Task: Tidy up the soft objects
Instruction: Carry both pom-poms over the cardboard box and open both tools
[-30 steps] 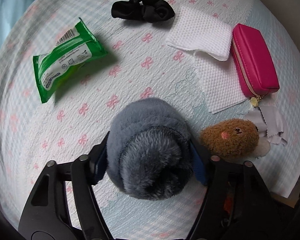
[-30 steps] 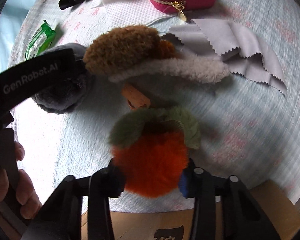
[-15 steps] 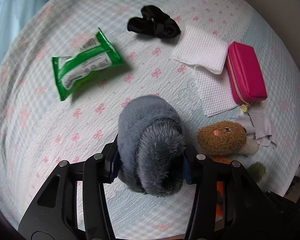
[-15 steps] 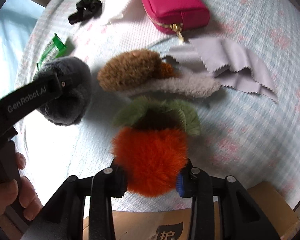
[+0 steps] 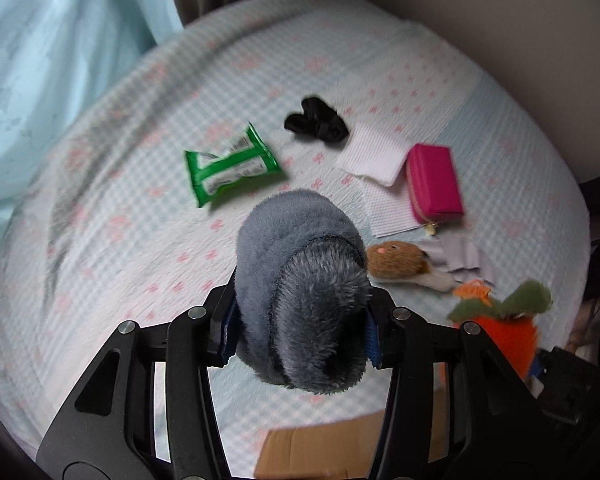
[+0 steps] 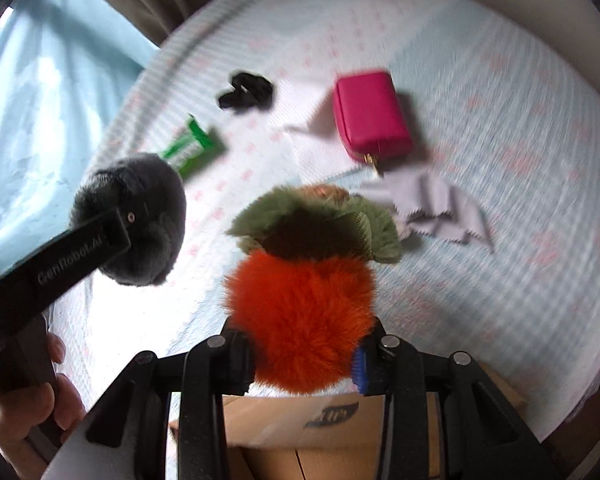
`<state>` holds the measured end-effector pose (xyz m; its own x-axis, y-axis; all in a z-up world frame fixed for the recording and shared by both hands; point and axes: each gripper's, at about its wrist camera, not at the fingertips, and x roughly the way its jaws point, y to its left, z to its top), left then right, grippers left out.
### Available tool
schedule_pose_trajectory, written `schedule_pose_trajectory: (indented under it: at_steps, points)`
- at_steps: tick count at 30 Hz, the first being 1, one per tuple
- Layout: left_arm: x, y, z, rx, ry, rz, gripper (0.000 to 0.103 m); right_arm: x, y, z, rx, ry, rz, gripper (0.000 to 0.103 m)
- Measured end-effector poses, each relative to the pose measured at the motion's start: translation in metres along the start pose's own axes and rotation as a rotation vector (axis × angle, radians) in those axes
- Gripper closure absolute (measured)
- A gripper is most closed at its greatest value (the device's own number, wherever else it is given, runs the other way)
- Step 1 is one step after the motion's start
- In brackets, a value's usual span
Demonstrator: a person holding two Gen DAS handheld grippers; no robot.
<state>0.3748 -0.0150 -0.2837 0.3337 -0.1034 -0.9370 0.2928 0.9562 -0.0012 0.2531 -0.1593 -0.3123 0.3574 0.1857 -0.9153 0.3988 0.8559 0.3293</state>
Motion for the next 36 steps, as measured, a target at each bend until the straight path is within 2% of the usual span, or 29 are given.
schedule_pose_trajectory:
  at_steps: [7, 15, 20, 26, 31, 36]
  points:
    - [-0.097, 0.001, -0.044, -0.059, -0.068, 0.001, 0.059, -0.067, 0.021, -0.020, -0.089, -0.066, 0.011, 0.070]
    - [-0.163, -0.013, -0.127, -0.088, -0.067, -0.007, 0.059, -0.127, 0.034, -0.073, -0.188, -0.083, 0.020, 0.070]
    - [-0.171, -0.022, -0.177, -0.113, -0.032, -0.016, 0.059, -0.141, 0.036, -0.112, -0.251, -0.065, 0.016, 0.070]
    - [-0.160, -0.028, -0.222, -0.153, 0.032, -0.025, 0.059, -0.133, 0.031, -0.152, -0.303, -0.005, 0.015, 0.070]
    - [-0.145, -0.033, -0.237, -0.164, 0.078, -0.024, 0.059, -0.115, 0.020, -0.173, -0.314, 0.051, -0.001, 0.070]
    - [-0.120, -0.038, -0.245, -0.160, 0.125, -0.012, 0.059, -0.095, 0.011, -0.178, -0.324, 0.084, -0.021, 0.070]
